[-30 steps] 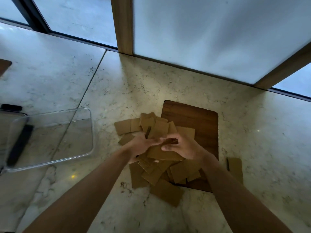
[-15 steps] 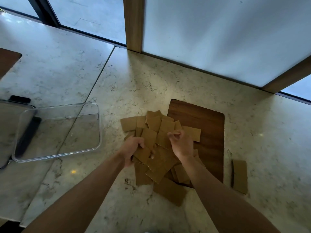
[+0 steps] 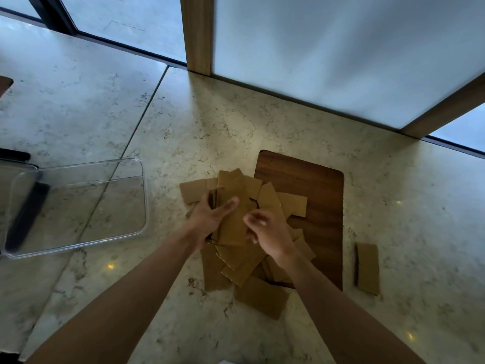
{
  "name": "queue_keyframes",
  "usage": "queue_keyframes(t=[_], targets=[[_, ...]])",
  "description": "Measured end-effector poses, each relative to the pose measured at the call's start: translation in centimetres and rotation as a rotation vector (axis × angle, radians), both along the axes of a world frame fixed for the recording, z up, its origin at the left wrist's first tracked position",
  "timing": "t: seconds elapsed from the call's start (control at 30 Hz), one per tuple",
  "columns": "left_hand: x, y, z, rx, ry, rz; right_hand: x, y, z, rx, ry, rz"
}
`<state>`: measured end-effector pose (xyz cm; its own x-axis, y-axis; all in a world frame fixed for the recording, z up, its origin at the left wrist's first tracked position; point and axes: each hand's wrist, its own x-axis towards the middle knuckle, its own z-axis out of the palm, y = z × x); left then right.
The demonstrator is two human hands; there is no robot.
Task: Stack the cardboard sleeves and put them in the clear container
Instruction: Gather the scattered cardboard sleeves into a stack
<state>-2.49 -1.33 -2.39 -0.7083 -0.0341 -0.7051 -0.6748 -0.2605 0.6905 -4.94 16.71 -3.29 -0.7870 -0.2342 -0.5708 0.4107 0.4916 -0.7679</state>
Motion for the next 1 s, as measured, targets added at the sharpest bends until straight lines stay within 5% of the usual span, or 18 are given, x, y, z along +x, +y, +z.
queue_keyframes(t=[0.07,0.17,0.3,0.53,0.83,0.93,1.0], targets=[[0.1,0.6,-0.4,-0.019,-0.028,-0.035,0.8,-0.3,-0.3,0.043,0.086,0.087],[0.9,0.1,-0.8,0.097,-0.058,0.101,1.5,1.2,-1.3,0.392,0.320,0.120],[2.8,-1.5,-1.3,0.091,-0.013,0.171,3.0,2.7,-2.6,0.617,0.274,0.353],[5.5,-1.5,-0.4,0.048,-0.022,0.228,2.8,3.9,-2.5,0.456,0.316,0.060],[8.0,0.7,0.6,-0.037,-0.016,0.122,5.9,2.9,0.5,-0.320,-0.187,-0.508],[7.9,1.7,0.9,-0.054,-0.057,0.138,7.5,0.9,1.1,-0.394,-0.320,-0.294],[7.7,1.5,0.6,-0.032,-0.103,0.211,7.9,0.2,0.8,-0.197,-0.253,-0.032]])
